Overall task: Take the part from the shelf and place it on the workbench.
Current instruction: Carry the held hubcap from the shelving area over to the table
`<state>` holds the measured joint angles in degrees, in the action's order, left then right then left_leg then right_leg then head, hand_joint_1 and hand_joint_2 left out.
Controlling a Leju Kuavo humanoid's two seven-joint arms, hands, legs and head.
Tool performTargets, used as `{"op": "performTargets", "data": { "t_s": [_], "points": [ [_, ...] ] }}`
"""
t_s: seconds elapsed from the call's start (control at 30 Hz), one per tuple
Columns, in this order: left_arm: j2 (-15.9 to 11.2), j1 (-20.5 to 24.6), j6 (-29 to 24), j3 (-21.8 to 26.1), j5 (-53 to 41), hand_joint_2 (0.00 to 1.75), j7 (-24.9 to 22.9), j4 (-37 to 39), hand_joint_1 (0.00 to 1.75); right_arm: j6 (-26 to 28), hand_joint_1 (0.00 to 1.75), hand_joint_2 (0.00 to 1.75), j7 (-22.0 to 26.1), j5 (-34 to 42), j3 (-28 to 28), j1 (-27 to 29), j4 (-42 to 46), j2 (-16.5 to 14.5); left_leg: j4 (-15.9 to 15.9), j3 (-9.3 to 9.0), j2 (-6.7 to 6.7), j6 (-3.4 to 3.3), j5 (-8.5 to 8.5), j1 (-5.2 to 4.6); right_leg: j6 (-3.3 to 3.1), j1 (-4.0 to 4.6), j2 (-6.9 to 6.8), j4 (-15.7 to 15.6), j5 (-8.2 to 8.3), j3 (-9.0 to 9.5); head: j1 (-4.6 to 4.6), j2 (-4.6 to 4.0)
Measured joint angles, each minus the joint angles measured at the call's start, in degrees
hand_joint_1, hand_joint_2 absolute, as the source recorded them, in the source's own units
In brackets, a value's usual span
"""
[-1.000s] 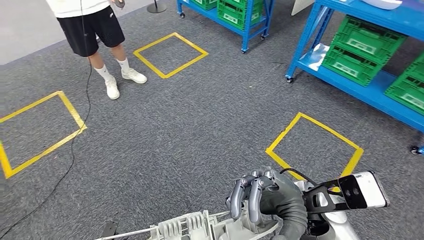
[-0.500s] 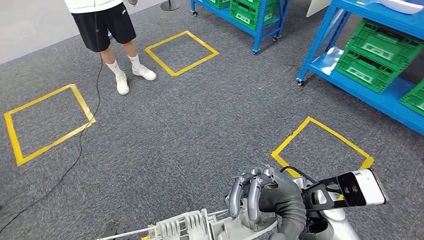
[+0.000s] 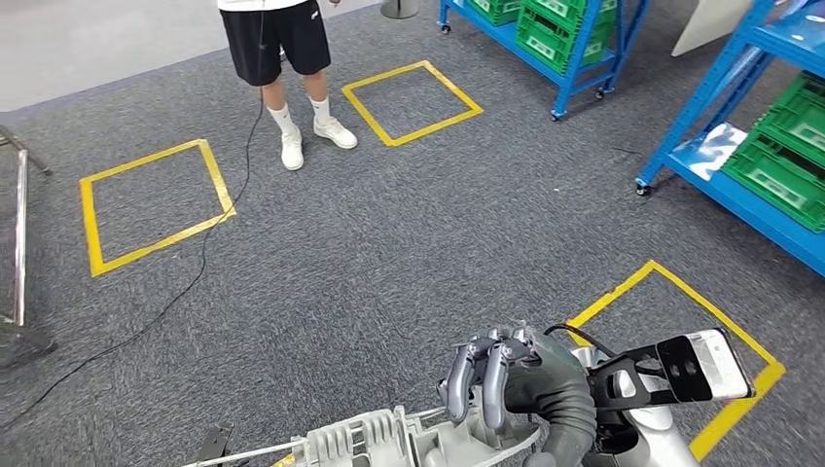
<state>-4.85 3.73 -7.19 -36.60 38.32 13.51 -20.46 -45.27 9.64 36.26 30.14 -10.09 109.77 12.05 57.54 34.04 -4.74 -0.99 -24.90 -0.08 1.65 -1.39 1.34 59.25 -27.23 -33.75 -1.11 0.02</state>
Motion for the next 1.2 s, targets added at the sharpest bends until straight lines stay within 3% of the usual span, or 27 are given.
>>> {"op": "performTargets", "data": {
  "t_s": [0.1, 0.17, 0.23, 0.3, 0.37, 0.4, 0.47, 0.53, 0.6, 0.7, 0.73, 0.8, 0.87, 0.9, 0.97, 1.0, 1.07, 1.13, 1.2],
  "points": [
    [-0.01, -0.19, 0.05, -0.01, -0.08, 1.75, -0.02, 0.13, 0.0, 0.0, 1.75, 1.75, 0.1, 0.12, 0.01, -0.04, -0.04, 0.01, 0.32, 0.58, -0.29, 0.85, -0.12, 0.2, -1.35, 0.31, -0.28, -0.42, 0.29, 0.12, 0.05, 0.0],
    [0.05, -0.29, 0.07, 0.01, -0.18, 1.75, -0.04, 0.19, 0.0, 0.01, 1.75, 1.75, 0.14, 0.54, 0.01, -0.05, -0.05, -0.02, 2.38, 1.54, 1.3, 1.4, -1.43, 0.3, -1.95, 0.22, -0.55, -0.54, 0.35, 0.28, -0.12, 0.0],
    [0.11, -0.26, 0.03, 0.07, -0.3, 1.75, -0.04, 0.2, 0.0, 0.05, 1.75, 1.75, 0.15, 1.23, 0.01, 0.0, -0.08, -0.03, 8.75, 4.56, 3.48, 1.85, -4.58, 0.38, -2.41, 0.33, -0.84, -0.58, 0.28, 0.44, -0.36, 0.0],
    [0.15, -0.23, 0.0, 0.13, -0.4, 1.75, -0.04, 0.2, 0.0, 0.1, 1.75, 1.75, 0.15, 1.66, 0.02, 0.06, -0.13, -0.03, 15.61, 8.02, 4.29, 2.01, -7.25, 0.52, -2.63, 0.57, -1.12, -0.57, 0.22, 0.44, -0.41, 0.0],
    [0.21, -0.26, -0.01, 0.19, -0.44, 1.75, -0.04, 0.21, 0.0, 0.11, 1.75, 1.75, 0.15, 1.78, 0.02, 0.14, -0.17, -0.03, 17.68, 9.33, 4.42, 1.94, -7.17, 0.56, -2.72, 0.73, -1.34, -0.57, 0.16, 0.48, -0.42, 0.0],
    [0.22, -0.26, -0.01, 0.25, -0.45, 1.75, -0.04, 0.22, 0.0, 0.11, 1.75, 1.75, 0.15, 1.82, 0.02, 0.17, -0.17, -0.03, 16.1, 8.69, 4.43, 1.79, -5.92, 0.56, -2.76, 0.82, -1.42, -0.57, 0.12, 0.54, -0.42, 0.0],
    [0.18, -0.25, -0.04, 0.47, -0.49, 1.75, -0.04, 0.22, 0.0, 0.11, 1.75, 1.75, 0.15, 1.97, 0.02, 0.18, -0.17, -0.04, 8.49, 5.02, 4.7, 1.13, -2.19, 0.37, -2.84, 0.97, -1.51, -0.6, 0.03, 0.74, -0.4, 0.0],
    [0.05, -0.15, -0.09, 0.75, -0.55, 1.75, -0.03, 0.22, 0.0, 0.11, 1.75, 1.75, 0.14, 2.18, 0.02, 0.17, -0.17, -0.05, 2.14, 1.85, 5.27, 0.46, -0.26, -0.14, -2.74, 1.17, -1.56, -0.63, -0.05, 0.73, -0.39, 0.0],
    [-0.09, -0.08, -0.12, 0.95, -0.6, 1.75, 0.01, 0.22, 0.0, 0.11, 1.75, 1.75, 0.13, 2.31, 0.03, 0.22, -0.17, -0.1, 0.82, 1.28, 5.41, 0.14, -0.33, -0.6, -2.4, 1.18, -1.7, -0.77, -0.08, 0.65, -0.4, 0.0],
    [-0.14, -0.04, -0.15, 1.09, -0.62, 1.75, 0.02, 0.22, 0.0, 0.11, 1.75, 1.75, 0.13, 2.39, 0.04, 0.25, -0.15, -0.19, -0.72, 0.12, 4.96, -0.53, 0.38, -0.36, -1.88, 1.11, -1.82, 0.28, -0.81, 0.23, -0.34, 0.0],
    [-0.11, -0.01, -0.14, 1.15, -0.62, 1.75, 0.02, 0.22, 0.0, 0.11, 1.75, 1.75, 0.13, 2.43, 0.04, 0.25, -0.16, -0.19, -1.24, -0.32, 4.82, -0.74, 0.65, -0.21, -1.91, 1.09, -1.75, 2.55, -1.87, -0.83, -0.29, 0.0],
    [-0.06, 0.02, -0.1, 1.24, -0.63, 1.75, 0.02, 0.22, 0.0, 0.11, 1.75, 1.75, 0.13, 2.57, 0.04, 0.31, -0.2, -0.17, -1.45, -0.49, 4.54, -0.94, 0.77, -0.18, -2.05, 0.95, -1.63, 9.97, -4.77, -4.56, -0.21, 0.0],
    [-0.03, -0.01, -0.09, 1.34, -0.63, 1.75, 0.02, 0.22, 0.0, 0.11, 1.75, 1.75, 0.1, 2.72, 0.04, 0.41, -0.26, -0.14, -1.4, -0.47, 4.21, -0.92, 0.74, -0.17, -1.58, 0.74, -1.61, 15.17, -6.05, -7.51, -0.19, 0.0],
    [-0.01, -0.03, -0.08, 1.38, -0.64, 1.75, 0.02, 0.22, 0.0, 0.11, 1.75, 1.75, 0.08, 2.75, 0.04, 0.43, -0.29, -0.13, -1.35, -0.47, 4.01, -0.85, 0.69, -0.11, -1.04, 0.58, -1.61, 14.6, -5.38, -7.47, -0.2, 0.0],
    [0.04, -0.04, -0.07, 1.42, -0.64, 1.75, 0.02, 0.22, 0.0, 0.1, 1.75, 1.75, 0.06, 2.79, 0.04, 0.41, -0.31, -0.1, -0.92, -0.46, 3.6, -0.45, 0.43, 0.07, 0.22, 0.1, -1.61, 7.44, -2.23, -4.26, -0.19, 0.0],
    [0.01, -0.04, -0.07, 1.44, -0.64, 1.75, 0.02, 0.22, 0.0, 0.08, 1.75, 1.75, 0.06, 2.81, 0.05, 0.4, -0.32, -0.11, -0.49, -0.32, 3.41, -0.06, 0.15, 0.07, 0.46, 0.01, -1.56, 3.65, -0.82, -2.37, -0.18, 0.0],
    [-0.08, -0.13, -0.07, 1.47, -0.66, 1.75, 0.03, 0.23, 0.0, -0.02, 1.75, 1.75, 0.06, 2.9, 0.06, 0.38, -0.33, -0.16, 0.23, 0.0, 3.2, 0.66, -0.3, 0.03, -0.11, 0.1, -1.46, -0.2, 0.49, -0.42, -0.2, 0.0],
    [-0.13, -0.35, -0.06, 1.49, -0.7, 1.75, 0.07, 0.24, 0.0, -0.08, 1.75, 1.75, 0.05, 2.93, 0.07, 0.38, -0.33, -0.2, 0.39, 0.1, 3.21, 1.09, -0.42, 0.17, -1.19, 0.36, -1.42, -0.23, 0.61, -0.41, -0.24, 0.0],
    [-0.12, -0.58, -0.05, 1.51, -0.79, 1.75, 0.1, 0.23, 0.0, -0.11, 1.75, 1.75, 0.12, 2.64, 0.05, 0.35, -0.33, -0.31, 1.55, 0.63, 3.52, 1.56, -1.3, 0.46, -1.84, 0.3, -1.41, -0.34, 0.72, -0.29, -0.27, 0.0]
  ]
}}
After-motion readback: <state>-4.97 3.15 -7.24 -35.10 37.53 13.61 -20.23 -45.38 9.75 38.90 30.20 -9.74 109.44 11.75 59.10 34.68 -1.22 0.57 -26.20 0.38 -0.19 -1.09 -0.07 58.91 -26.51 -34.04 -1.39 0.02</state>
